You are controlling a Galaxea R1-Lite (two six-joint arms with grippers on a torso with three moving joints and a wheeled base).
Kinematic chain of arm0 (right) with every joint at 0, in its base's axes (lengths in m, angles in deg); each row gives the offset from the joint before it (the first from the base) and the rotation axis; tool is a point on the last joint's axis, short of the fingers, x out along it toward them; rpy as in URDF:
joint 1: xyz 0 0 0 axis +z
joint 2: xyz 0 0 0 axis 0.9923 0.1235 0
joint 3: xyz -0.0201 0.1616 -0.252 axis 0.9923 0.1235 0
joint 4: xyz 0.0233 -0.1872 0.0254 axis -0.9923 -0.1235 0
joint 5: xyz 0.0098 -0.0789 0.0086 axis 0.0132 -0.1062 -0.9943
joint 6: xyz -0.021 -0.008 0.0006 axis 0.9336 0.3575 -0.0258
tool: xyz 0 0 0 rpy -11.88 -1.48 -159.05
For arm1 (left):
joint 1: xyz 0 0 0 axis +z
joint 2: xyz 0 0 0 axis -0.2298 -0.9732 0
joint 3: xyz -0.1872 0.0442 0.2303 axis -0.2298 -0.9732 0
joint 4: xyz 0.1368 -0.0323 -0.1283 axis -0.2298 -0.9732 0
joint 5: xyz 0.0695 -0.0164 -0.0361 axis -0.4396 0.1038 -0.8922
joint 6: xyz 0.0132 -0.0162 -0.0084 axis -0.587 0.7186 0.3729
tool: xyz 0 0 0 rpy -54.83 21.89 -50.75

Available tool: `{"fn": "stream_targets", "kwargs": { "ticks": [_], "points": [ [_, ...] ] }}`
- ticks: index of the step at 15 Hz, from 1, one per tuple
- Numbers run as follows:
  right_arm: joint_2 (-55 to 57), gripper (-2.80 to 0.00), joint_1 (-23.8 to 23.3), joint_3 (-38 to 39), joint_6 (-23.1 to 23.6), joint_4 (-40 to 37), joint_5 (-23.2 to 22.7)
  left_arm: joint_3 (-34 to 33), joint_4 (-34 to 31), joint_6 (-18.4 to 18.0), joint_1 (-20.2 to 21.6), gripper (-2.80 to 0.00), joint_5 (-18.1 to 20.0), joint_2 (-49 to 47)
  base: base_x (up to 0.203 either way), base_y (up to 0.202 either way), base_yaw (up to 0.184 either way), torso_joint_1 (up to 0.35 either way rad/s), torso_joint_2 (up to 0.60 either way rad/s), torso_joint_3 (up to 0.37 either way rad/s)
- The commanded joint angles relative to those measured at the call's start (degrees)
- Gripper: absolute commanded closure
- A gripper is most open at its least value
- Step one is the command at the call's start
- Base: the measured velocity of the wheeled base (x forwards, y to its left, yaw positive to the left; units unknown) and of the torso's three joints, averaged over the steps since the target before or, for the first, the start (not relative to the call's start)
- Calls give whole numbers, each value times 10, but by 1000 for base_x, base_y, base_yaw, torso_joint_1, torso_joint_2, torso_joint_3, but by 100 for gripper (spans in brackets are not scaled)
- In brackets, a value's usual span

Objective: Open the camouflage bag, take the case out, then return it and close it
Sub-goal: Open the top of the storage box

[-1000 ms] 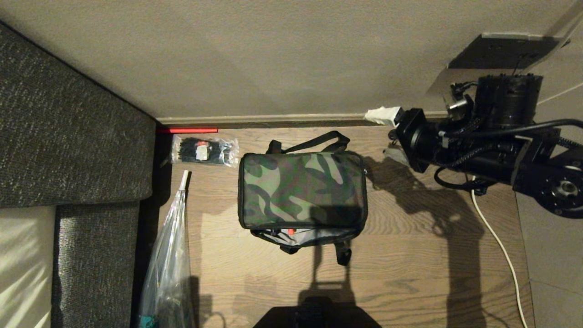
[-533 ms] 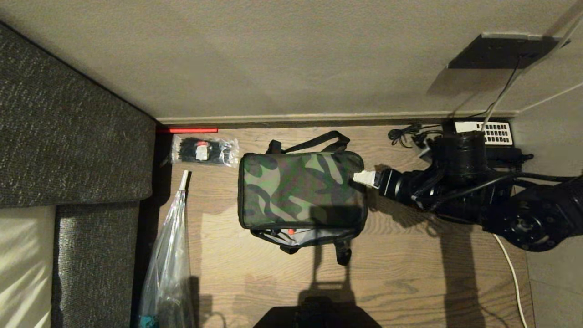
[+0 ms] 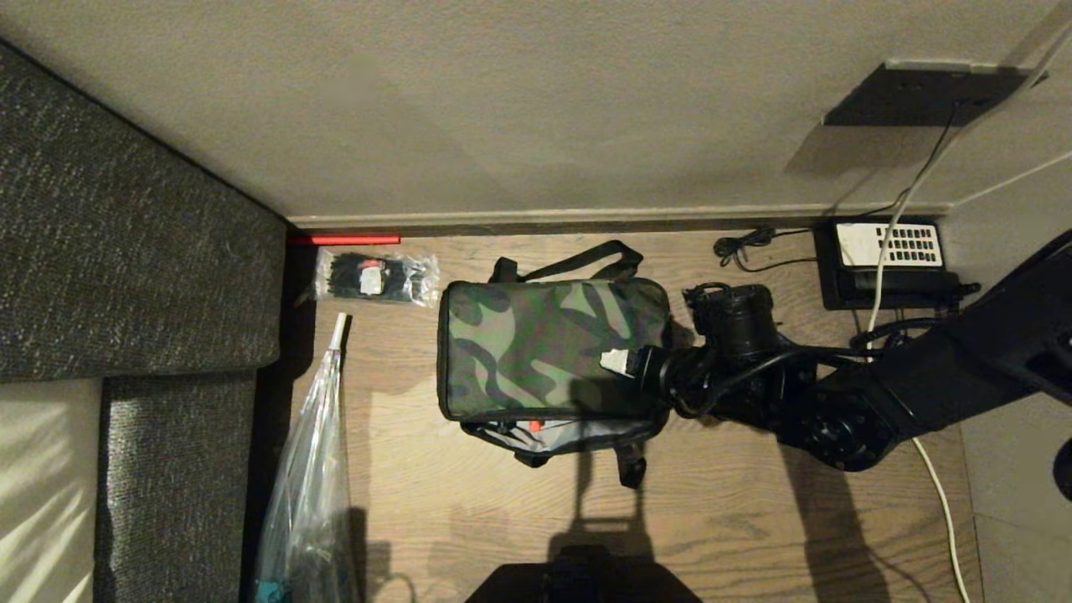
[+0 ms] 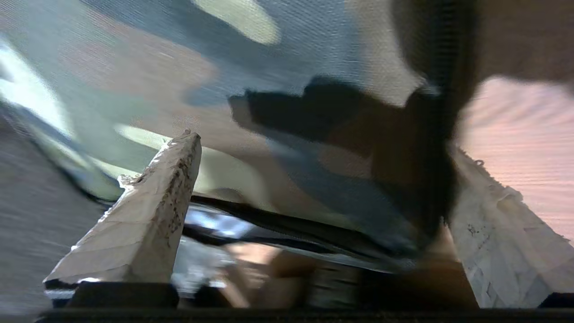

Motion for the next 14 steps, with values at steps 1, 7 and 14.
{"fn": "stream_targets", "kwargs": {
  "ticks": [1, 7, 14],
  "points": [
    [6, -280, 8, -24, -62, -8, -19, -1, 0, 0, 0, 0, 0, 1, 0, 0, 0, 0, 0, 0],
    [-52, -280, 8, -51, -200, -12, -68, -1, 0, 0, 0, 0, 0, 1, 0, 0, 0, 0, 0, 0],
    [-65, 0, 8, -23, -168, -6, -67, -1, 0, 0, 0, 0, 0, 1, 0, 0, 0, 0, 0, 0]
  ]
}}
